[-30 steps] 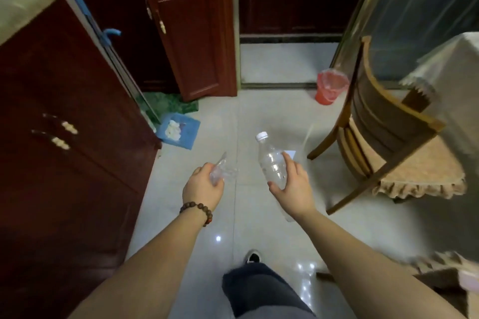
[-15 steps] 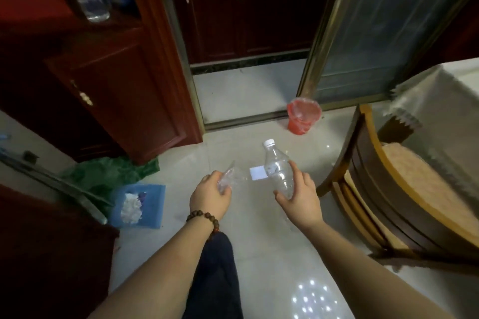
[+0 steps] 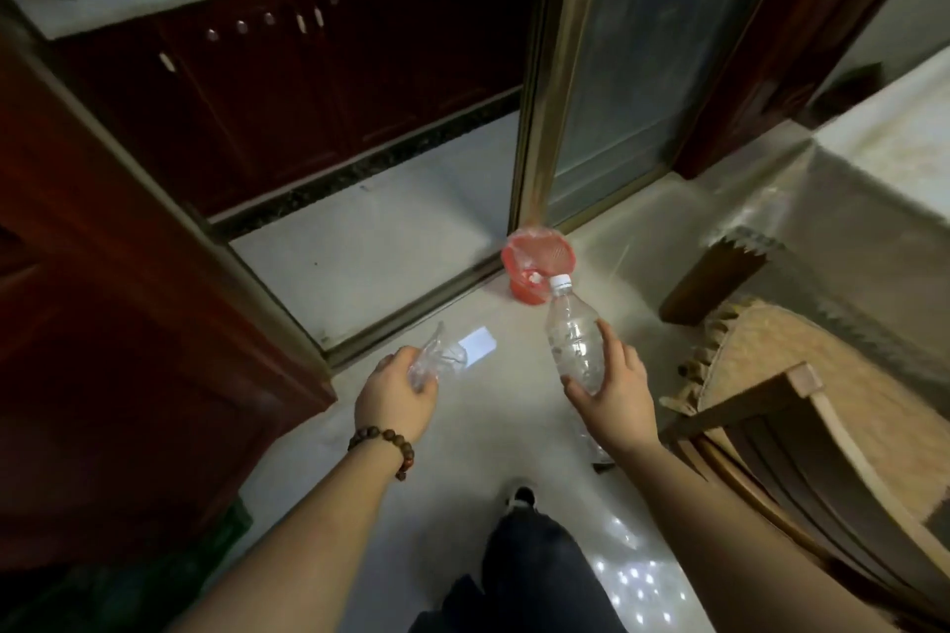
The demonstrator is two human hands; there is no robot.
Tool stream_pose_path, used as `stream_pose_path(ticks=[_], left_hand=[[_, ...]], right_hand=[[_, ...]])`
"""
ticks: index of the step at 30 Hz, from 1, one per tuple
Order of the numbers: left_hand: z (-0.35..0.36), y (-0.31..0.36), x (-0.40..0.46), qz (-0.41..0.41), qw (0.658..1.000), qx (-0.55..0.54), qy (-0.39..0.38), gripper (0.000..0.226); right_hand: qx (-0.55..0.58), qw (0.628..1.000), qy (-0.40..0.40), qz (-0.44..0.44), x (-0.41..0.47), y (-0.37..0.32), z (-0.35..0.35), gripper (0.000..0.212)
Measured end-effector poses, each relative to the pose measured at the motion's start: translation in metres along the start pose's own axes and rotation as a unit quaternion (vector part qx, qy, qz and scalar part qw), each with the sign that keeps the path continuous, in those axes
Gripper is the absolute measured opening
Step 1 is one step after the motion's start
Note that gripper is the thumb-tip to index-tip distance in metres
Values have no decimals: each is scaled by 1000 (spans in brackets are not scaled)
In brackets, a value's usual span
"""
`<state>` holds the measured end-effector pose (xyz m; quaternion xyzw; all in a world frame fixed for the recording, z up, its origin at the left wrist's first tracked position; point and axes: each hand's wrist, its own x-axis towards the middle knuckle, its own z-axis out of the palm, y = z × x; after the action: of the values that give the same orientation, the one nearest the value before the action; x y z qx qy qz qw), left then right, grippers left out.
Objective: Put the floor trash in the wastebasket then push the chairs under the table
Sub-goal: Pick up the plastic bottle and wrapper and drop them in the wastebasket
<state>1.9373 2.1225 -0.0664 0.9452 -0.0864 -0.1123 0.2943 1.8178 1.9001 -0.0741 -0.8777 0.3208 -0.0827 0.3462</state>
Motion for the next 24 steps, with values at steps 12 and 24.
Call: stream_pose_path(ticks=[12,24], left_hand=[[69,87,238,40,990,27,-130,10],[204,111,440,58,976,54,-201,24]], right_hand=[[49,990,26,128,210,23,31,85],[192,948,41,250,421,92,126,83]])
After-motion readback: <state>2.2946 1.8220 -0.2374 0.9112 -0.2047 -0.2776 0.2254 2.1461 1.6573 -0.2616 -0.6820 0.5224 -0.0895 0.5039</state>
